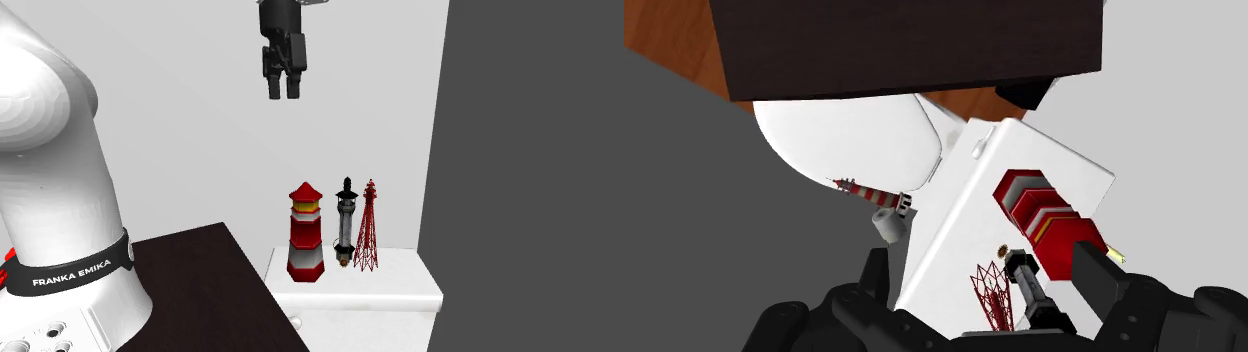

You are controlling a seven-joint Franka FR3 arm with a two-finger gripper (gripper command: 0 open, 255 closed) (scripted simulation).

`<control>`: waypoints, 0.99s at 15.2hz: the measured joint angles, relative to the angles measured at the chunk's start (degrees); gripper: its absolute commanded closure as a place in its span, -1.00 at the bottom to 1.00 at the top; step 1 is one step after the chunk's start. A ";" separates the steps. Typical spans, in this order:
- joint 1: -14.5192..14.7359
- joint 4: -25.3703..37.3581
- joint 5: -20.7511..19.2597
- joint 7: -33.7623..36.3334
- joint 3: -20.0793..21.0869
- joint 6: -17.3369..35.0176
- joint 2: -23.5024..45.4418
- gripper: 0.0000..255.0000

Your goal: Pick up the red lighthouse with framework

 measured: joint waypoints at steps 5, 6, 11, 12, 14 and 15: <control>-0.82 -0.72 -2.06 6.77 5.22 12.73 8.66 -1.00; -1.23 -0.64 -2.88 8.29 6.23 15.25 10.69 -1.00; -4.09 2.27 -9.62 17.80 11.58 25.52 21.47 -1.00; -4.89 3.39 -11.82 20.31 12.73 27.46 24.26 -1.00; -6.23 5.29 -16.49 25.20 14.41 30.08 28.47 -1.00; -6.85 6.46 -19.19 27.86 15.11 31.21 30.75 -1.00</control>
